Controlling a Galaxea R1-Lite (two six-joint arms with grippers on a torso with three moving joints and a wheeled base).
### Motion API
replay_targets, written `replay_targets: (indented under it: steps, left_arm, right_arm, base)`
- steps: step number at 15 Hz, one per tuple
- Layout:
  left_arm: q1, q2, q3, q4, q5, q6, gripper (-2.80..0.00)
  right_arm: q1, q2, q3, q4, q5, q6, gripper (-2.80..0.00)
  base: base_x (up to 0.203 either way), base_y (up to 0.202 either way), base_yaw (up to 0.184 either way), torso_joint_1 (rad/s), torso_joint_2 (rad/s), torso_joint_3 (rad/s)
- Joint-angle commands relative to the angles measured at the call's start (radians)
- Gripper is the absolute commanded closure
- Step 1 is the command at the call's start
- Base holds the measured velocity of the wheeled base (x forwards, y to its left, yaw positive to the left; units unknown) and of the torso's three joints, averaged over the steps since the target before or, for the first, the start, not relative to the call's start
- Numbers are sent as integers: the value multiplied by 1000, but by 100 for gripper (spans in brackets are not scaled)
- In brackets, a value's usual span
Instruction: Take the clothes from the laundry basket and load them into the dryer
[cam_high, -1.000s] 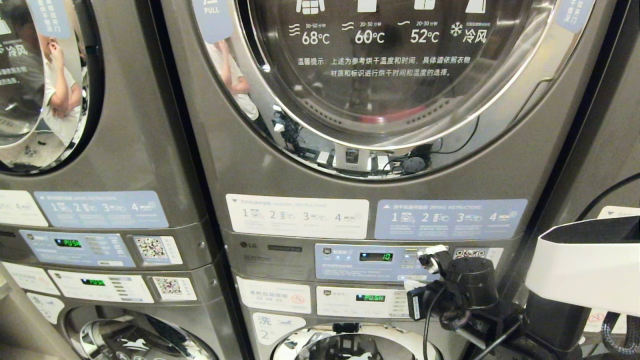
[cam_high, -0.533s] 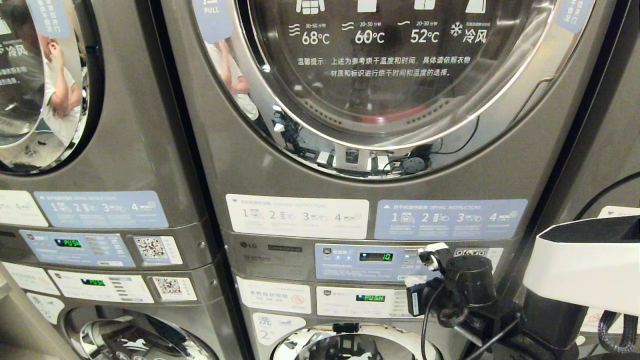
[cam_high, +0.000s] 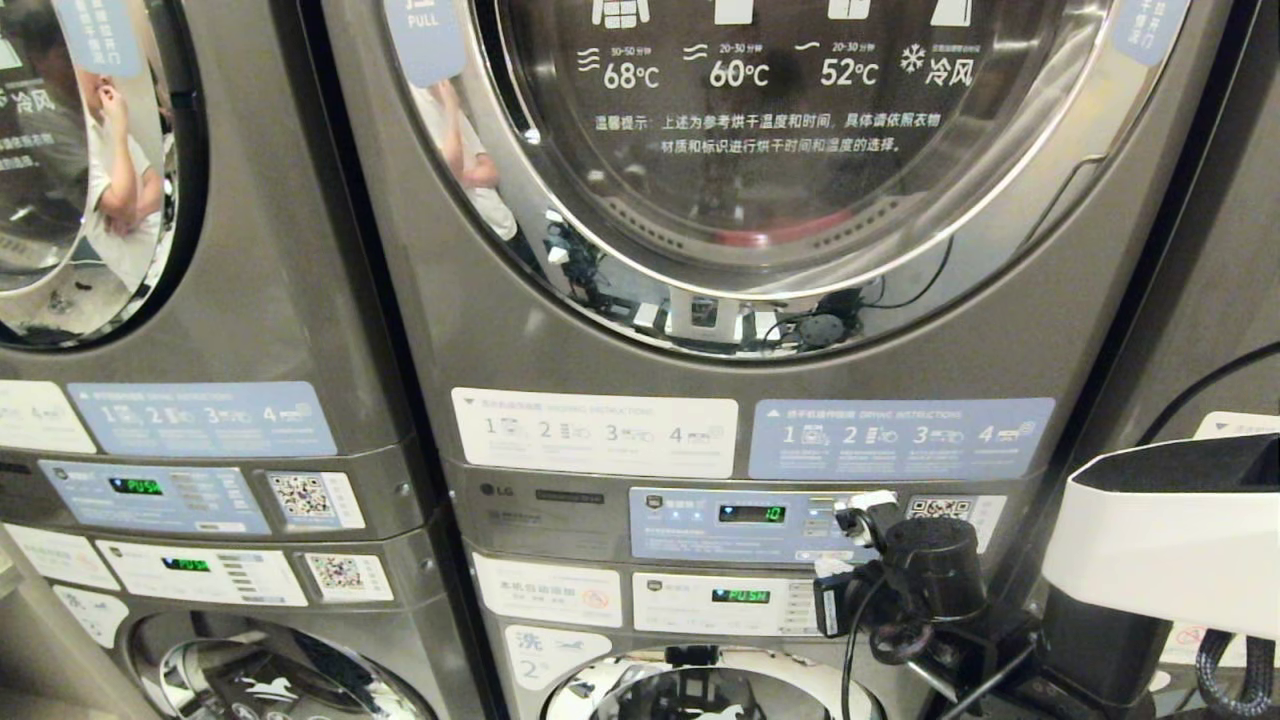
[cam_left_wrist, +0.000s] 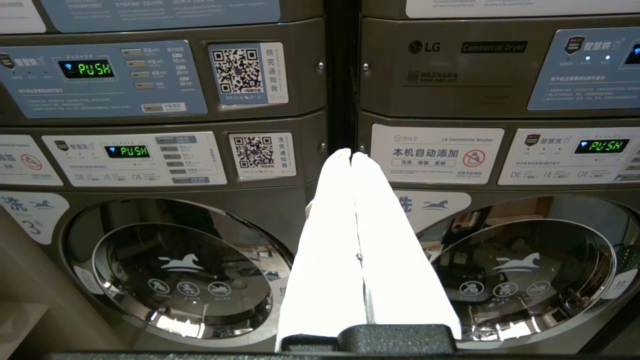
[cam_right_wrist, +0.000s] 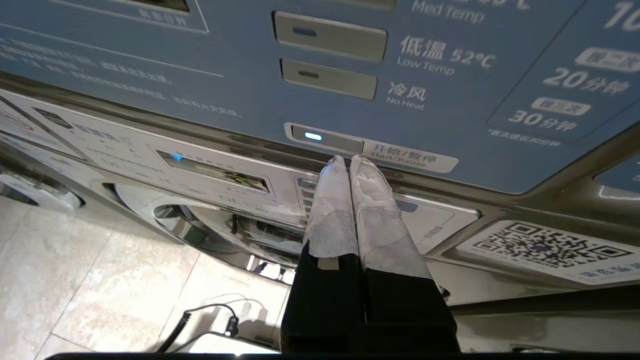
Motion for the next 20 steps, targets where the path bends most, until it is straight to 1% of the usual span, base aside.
replay_targets:
  steps: [1, 6, 9, 17, 20]
  left_arm:
    - [0, -2, 0, 0, 0, 0, 0]
    - [0, -2, 0, 0, 1, 0, 0]
    - [0, -2, 0, 0, 1, 0, 0]
    - [0, -2, 0, 0, 0, 0, 0]
    - [0, -2, 0, 0, 1, 0, 0]
  right_arm:
    - [3, 2, -10, -3, -9, 3, 0]
    - [6, 7, -12, -1, -18, 12, 0]
    - [10, 28, -38, -2, -51, 28, 0]
    - [26, 41, -65, -5, -52, 48, 0]
    - [26, 35, -47, -7, -50, 54, 0]
  base:
    - [0, 0, 0, 0, 0, 0]
    - [0, 0, 0, 0, 0, 0]
    - [0, 0, 0, 0, 0, 0]
    - [0, 0, 0, 0, 0, 0]
    - [0, 0, 0, 0, 0, 0]
